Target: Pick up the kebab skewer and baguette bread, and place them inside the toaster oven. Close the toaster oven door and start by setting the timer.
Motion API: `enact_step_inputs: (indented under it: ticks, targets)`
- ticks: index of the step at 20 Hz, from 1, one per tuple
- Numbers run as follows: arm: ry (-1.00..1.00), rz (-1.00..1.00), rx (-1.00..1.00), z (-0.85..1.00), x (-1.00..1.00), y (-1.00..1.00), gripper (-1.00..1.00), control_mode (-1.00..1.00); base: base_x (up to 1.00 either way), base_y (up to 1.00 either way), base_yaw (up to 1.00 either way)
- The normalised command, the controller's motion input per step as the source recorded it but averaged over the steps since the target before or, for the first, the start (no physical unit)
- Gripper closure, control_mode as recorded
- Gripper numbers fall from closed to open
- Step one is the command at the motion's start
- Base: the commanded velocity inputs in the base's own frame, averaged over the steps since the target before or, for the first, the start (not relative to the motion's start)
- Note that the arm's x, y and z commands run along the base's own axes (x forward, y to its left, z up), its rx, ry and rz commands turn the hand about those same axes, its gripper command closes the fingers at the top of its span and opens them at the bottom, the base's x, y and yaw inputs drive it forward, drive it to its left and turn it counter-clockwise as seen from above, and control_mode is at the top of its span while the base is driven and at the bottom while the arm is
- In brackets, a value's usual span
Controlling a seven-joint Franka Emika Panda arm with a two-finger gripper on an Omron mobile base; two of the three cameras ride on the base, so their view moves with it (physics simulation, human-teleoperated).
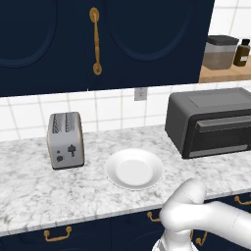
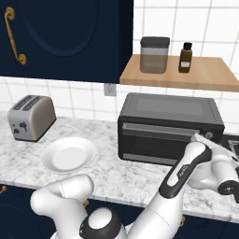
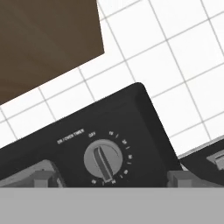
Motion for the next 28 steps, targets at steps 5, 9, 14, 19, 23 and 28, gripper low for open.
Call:
enact_step_inputs:
  ticks: [5, 9, 14, 19, 23, 28]
  targets:
    - [-0.03, 0.0, 0.04, 0.11, 0.12, 0.01, -1.0, -1.0, 0.0, 0.0, 0.0]
    - [-0.01, 0.0, 0.03, 0.12, 0.04, 0.0, -1.0, -1.0, 0.0, 0.0, 0.0]
    - [-0.01, 0.0, 0.0, 0.01, 0.01, 0.0, -1.0, -1.0, 0.0, 0.0, 0.0]
    - [0.0, -0.01, 0.0, 0.0, 0.15, 0.12, -1.0, -1.0, 0.0, 0.0, 0.0]
    - [0.0, -0.01, 0.0, 0.0, 0.15, 0.12, -1.0, -1.0, 0.0, 0.0, 0.0]
    - [0.0, 0.0, 0.0, 0.0, 0.08, 0.02, -1.0, -1.0, 0.0, 0.0, 0.0]
